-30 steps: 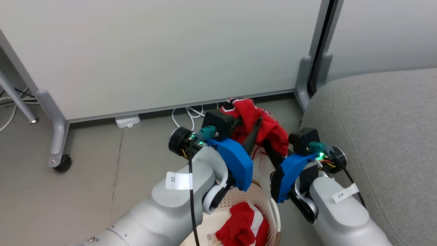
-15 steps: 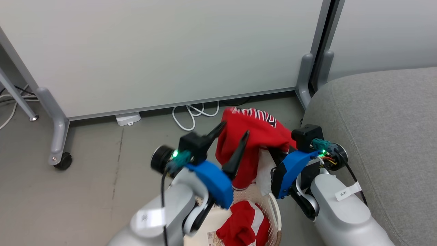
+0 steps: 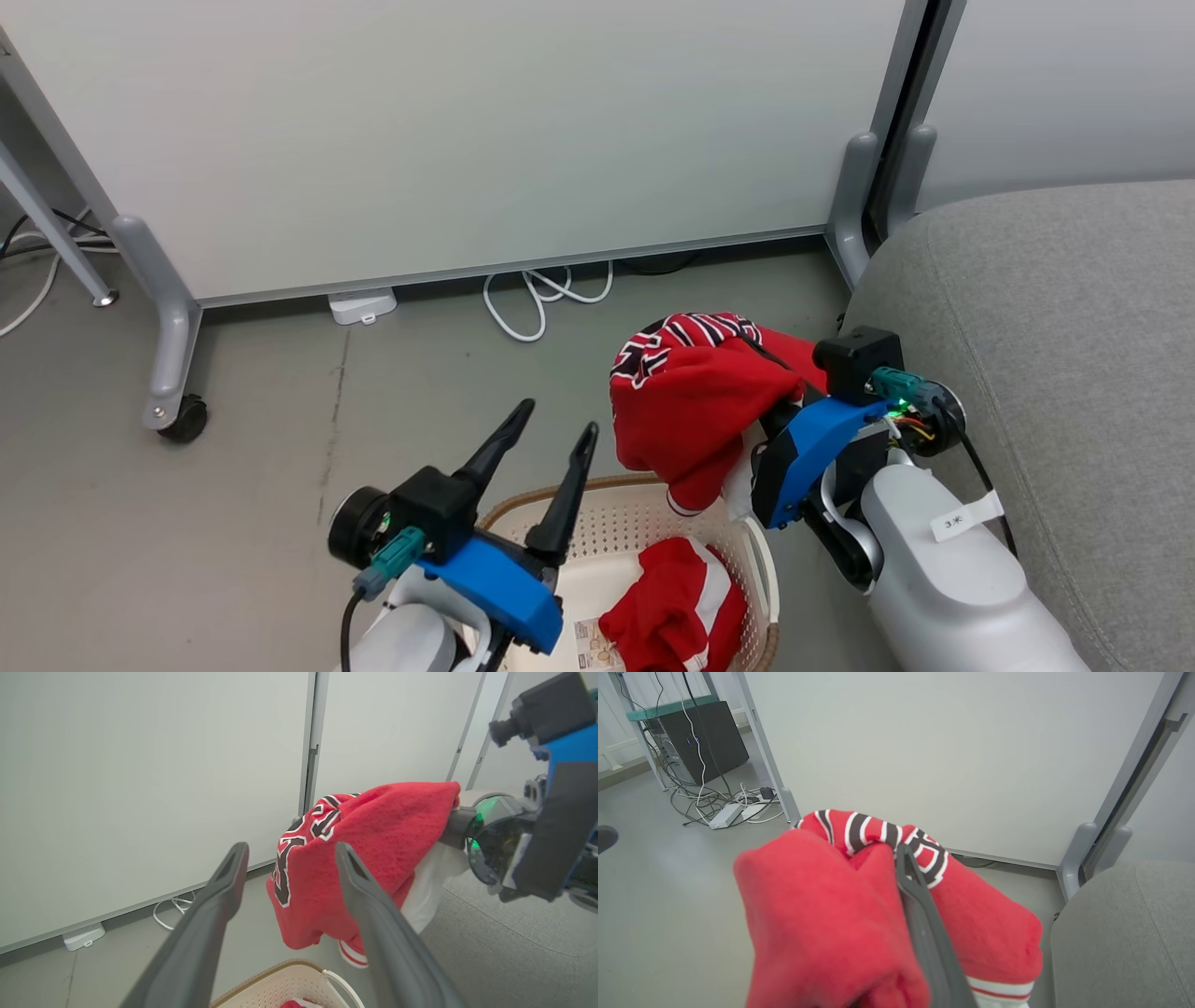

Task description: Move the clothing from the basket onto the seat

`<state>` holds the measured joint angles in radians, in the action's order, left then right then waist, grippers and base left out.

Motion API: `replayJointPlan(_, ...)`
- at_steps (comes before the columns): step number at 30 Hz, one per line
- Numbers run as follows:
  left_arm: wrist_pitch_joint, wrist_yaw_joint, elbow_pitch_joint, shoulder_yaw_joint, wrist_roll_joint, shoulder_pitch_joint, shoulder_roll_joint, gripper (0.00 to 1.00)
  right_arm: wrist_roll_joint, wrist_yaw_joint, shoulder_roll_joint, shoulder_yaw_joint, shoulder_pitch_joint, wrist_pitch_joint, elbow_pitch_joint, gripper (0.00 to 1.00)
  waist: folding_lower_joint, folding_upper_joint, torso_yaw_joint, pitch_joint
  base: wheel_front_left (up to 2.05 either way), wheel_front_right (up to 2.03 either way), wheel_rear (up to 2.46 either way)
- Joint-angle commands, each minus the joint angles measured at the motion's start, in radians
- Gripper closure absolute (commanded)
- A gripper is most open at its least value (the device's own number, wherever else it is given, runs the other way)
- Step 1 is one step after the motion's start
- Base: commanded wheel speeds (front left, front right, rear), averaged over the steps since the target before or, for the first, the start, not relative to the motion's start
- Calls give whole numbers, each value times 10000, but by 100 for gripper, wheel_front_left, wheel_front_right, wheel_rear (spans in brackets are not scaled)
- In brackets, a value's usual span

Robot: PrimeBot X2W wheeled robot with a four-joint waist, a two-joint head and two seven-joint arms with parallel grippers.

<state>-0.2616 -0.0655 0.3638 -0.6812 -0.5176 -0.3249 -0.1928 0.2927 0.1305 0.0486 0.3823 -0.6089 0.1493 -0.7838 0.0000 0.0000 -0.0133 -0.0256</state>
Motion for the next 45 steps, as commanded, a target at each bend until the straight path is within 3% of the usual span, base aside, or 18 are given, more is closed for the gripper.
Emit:
replayJointPlan(1, -48, -109, -66, 282, 212, 270, 55, 0, -50, 5, 32, -42, 107, -13, 96, 100, 0, 0, 14, -12, 0, 0, 0)
replayJointPlan(12, -49, -543, -47, 1339, 1234, 975, 505, 0, -120, 5, 32, -166, 275, -109, 259, 100, 0, 0, 138, 5, 0, 0, 0)
replayJointPlan(19, -49, -638, 48, 1650, 1571, 1166, 700, 0, -64, 5, 34, -72, 413, -138, 413, 100, 0, 0, 611, 61, 0, 0, 0)
replayJointPlan(45, -50, -652, -345, 1768, 1835, 1072, 633, 0, -188, 5, 26, -441, 638, -283, 863, 100, 0, 0, 4679, -428, 0, 0, 0)
